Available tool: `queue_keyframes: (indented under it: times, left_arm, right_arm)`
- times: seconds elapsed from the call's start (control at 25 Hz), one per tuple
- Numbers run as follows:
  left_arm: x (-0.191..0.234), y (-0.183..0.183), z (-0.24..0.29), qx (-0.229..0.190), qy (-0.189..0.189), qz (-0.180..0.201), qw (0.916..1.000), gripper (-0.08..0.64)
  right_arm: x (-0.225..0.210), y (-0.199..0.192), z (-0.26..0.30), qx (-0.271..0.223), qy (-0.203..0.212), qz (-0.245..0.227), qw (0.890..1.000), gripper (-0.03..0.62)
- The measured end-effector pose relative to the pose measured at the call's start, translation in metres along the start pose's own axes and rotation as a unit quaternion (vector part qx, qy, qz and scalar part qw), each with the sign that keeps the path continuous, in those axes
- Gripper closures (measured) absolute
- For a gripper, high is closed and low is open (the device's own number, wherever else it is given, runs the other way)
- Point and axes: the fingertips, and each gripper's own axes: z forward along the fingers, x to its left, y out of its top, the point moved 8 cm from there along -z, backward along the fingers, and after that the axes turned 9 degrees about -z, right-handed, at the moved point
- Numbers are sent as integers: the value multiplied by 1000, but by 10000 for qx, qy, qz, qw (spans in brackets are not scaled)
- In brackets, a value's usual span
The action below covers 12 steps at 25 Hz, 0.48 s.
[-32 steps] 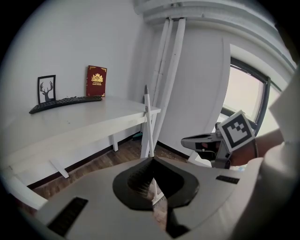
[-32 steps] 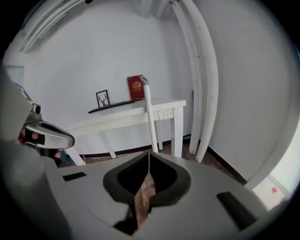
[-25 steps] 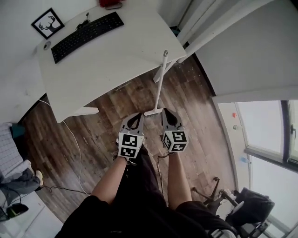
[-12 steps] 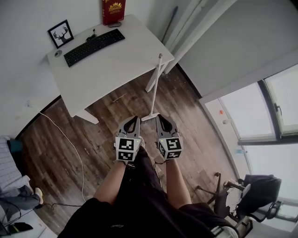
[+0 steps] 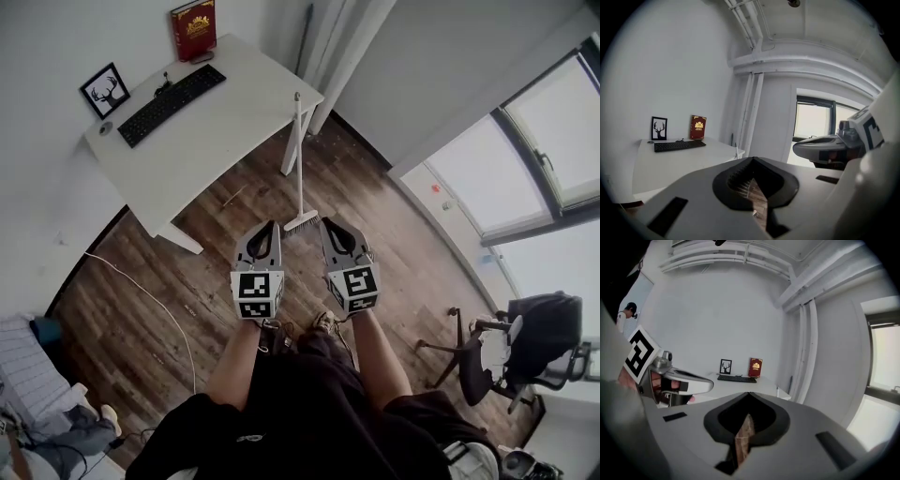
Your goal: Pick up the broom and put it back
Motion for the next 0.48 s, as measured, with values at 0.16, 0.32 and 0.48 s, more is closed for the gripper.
queue_keyframes:
  times: [0.16, 0.32, 0.48]
  left_arm:
    - [-14, -4, -7, 15, -149, 35, 9999, 558]
    - [-42, -6, -10, 24, -354, 150, 9993, 558]
    - [-71, -7, -9, 54, -557, 236, 9982, 558]
  right_arm:
    - [4, 14, -20, -146, -190, -80, 9997, 571]
    - [-4, 11, -45, -114, -352, 136, 9992, 571]
    - [-15, 8, -61, -178, -412, 143, 9989, 571]
